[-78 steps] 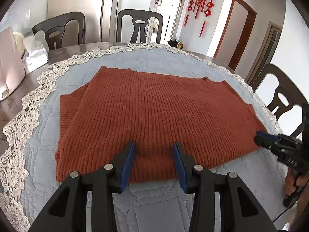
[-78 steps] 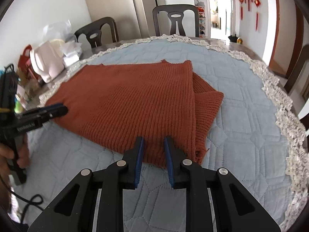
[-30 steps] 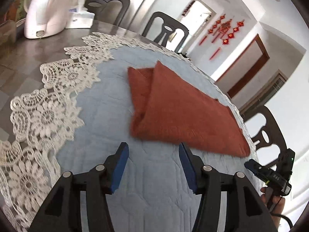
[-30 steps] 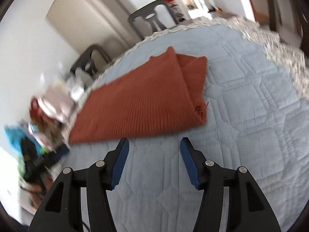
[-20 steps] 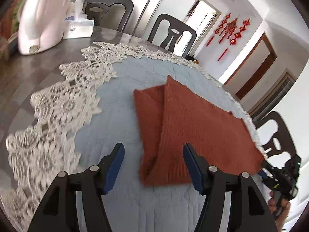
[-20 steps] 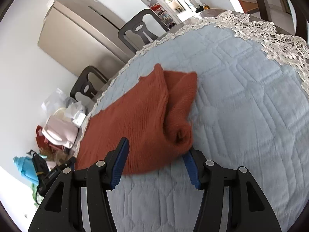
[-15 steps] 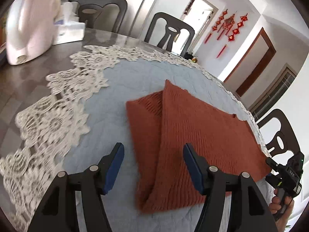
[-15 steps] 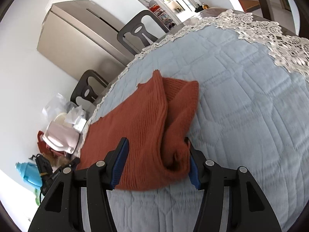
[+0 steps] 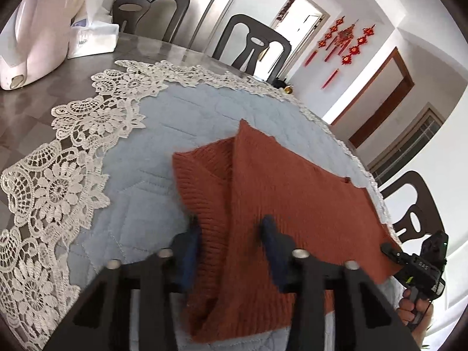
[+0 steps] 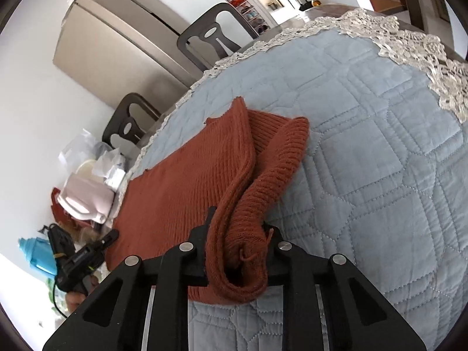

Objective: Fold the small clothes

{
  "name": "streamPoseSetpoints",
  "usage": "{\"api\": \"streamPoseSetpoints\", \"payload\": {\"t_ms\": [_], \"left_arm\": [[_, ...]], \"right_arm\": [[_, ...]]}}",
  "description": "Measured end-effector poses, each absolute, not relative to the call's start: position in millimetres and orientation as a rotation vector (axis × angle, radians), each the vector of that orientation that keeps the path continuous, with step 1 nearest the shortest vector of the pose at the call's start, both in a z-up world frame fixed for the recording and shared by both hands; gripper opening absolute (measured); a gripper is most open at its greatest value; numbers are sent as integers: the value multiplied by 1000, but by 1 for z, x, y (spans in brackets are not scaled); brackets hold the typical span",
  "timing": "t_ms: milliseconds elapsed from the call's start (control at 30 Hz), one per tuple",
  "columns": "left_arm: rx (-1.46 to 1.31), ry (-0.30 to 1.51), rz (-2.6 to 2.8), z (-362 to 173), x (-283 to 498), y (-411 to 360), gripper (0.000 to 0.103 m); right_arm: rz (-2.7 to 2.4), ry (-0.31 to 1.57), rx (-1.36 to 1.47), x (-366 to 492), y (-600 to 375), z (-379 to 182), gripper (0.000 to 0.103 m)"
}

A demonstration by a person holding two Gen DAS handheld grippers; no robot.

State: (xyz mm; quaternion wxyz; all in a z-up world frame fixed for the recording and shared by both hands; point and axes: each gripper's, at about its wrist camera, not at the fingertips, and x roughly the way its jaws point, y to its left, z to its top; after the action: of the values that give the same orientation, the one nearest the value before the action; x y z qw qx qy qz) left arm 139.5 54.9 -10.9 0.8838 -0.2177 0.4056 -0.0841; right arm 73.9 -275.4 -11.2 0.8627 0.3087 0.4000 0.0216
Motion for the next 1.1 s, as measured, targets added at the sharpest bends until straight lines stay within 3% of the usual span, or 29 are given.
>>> {"api": "streamPoseSetpoints", "payload": {"t_ms": [133,233,467,933,1100], "left_arm": [[-443,859,-190,-8,143,53,20],[-446,840,-217,3,137,54,17],[-406,823,-274,26,102,52,16],[-453,905,-282,-4,38,58,17],[-457,887,-279,-7,36,59,23]], "right_arm": [[47,847,638,73,-273,-5,17],[71,821,620,63,-267,10,17],[101,835,561,35,-254,28,17],[89,927,577,-11,-254,6,18],[75,926,581,-20,-259,3,28]]}}
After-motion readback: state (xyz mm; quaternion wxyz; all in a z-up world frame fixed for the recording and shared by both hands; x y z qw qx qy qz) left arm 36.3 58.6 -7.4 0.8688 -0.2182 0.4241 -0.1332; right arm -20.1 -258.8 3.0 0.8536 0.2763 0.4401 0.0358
